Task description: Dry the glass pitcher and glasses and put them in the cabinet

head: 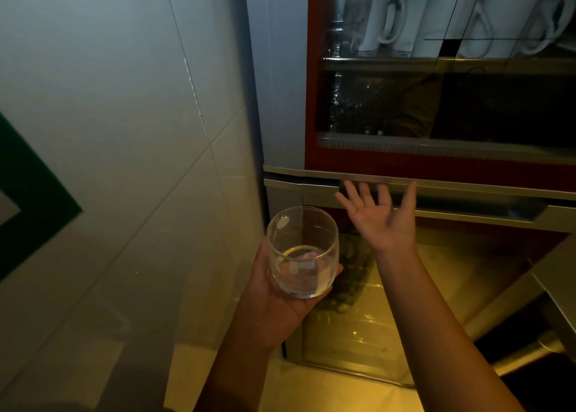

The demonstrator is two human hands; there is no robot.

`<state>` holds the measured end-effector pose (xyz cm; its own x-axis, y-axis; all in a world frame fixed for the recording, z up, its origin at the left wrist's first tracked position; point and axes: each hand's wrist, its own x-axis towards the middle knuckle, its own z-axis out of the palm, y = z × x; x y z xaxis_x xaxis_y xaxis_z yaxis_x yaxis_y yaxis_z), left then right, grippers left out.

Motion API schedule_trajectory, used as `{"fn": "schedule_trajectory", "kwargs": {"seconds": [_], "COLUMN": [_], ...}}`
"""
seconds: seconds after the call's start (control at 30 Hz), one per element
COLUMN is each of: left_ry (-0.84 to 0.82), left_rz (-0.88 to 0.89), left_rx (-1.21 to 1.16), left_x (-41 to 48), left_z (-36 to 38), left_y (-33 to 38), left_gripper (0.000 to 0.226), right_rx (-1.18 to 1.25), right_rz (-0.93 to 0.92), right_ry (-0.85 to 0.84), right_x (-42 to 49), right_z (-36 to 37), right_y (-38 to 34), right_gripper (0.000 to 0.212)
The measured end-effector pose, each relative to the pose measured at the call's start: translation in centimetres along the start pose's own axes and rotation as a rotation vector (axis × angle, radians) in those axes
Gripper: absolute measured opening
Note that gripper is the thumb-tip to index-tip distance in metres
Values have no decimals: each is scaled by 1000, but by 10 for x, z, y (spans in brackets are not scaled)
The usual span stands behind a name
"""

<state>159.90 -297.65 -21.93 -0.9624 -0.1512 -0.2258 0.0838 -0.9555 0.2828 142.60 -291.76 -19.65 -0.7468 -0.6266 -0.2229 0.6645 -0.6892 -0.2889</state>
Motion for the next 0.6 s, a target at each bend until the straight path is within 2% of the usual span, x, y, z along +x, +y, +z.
{"fn": "schedule_trajectory", "kwargs": {"seconds": [0.07, 0.17, 0.2, 0.3, 0.37, 0.6], "left_ry": [2, -80, -71, 90, 121, 96], "left_rz": [-12, -51, -59, -29, -26, -59], "left_rx": [-8, -18, -15, -48, -78, -50], "left_x": [-1, -5, -7, -14, -20, -42], "left_z": [-4, -2, 0, 1, 6, 11], "left_y": [-3, -9, -12, -22, -30, -43], "left_gripper": [84, 77, 78, 97, 106, 102], "right_rx": [17, 32, 35, 53, 76, 100], "right_rz": [4, 12, 11, 5, 11, 6], "right_ry": [8, 13, 18, 38, 44, 93], "right_x": [-2, -4, -5, -9, -11, -43], "right_z": [2, 5, 6, 10, 13, 11], "right_y": [-1, -2, -2, -2, -3, 0], "right_gripper": [70, 71, 71, 70, 70, 66]}}
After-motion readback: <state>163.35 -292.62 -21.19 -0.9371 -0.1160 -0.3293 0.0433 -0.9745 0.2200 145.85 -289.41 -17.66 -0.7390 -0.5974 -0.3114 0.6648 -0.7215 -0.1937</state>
